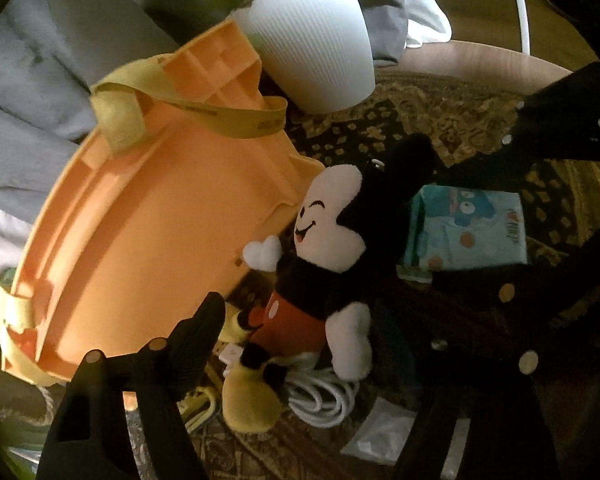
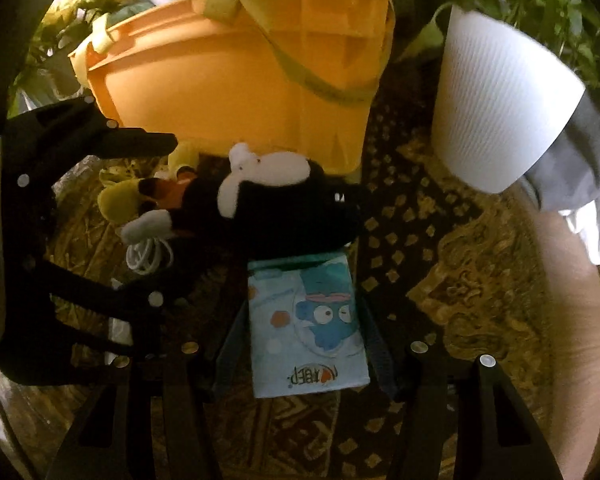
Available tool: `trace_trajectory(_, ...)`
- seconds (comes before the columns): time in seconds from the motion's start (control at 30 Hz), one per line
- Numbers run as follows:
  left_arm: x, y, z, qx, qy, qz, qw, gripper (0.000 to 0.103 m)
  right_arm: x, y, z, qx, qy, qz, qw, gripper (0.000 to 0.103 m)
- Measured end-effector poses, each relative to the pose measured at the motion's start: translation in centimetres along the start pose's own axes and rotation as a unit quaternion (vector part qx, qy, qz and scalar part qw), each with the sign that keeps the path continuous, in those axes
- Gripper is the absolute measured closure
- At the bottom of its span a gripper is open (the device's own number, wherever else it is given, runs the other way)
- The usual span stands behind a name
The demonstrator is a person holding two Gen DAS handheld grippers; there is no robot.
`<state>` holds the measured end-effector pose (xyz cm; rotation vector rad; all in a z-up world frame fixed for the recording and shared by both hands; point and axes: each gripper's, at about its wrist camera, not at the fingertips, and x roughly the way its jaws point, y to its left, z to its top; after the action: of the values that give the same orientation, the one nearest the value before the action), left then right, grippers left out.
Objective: Organize soft objects
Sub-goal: 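Grasp the Mickey plush with the left tool while the right tool grasps the blue packet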
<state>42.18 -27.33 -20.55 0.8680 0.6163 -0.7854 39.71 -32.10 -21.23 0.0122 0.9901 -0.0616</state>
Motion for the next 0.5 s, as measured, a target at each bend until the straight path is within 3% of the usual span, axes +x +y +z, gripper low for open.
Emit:
trace_trajectory(0.13, 1.2, 0.1, 0.4, -0.003, 0.008, -0.018, 0.9998, 0.04, 0.9, -0.6, 0.1, 0.017, 0.006, 0.017, 1.0, 0.046)
trace_trajectory(0.5, 1.8, 0.0, 1.0, -0.03, 0.016, -0.03, 0.999, 0.057, 1.3, -1.8, 0.2, 0.047, -0.001, 0.041, 0.998, 0.048)
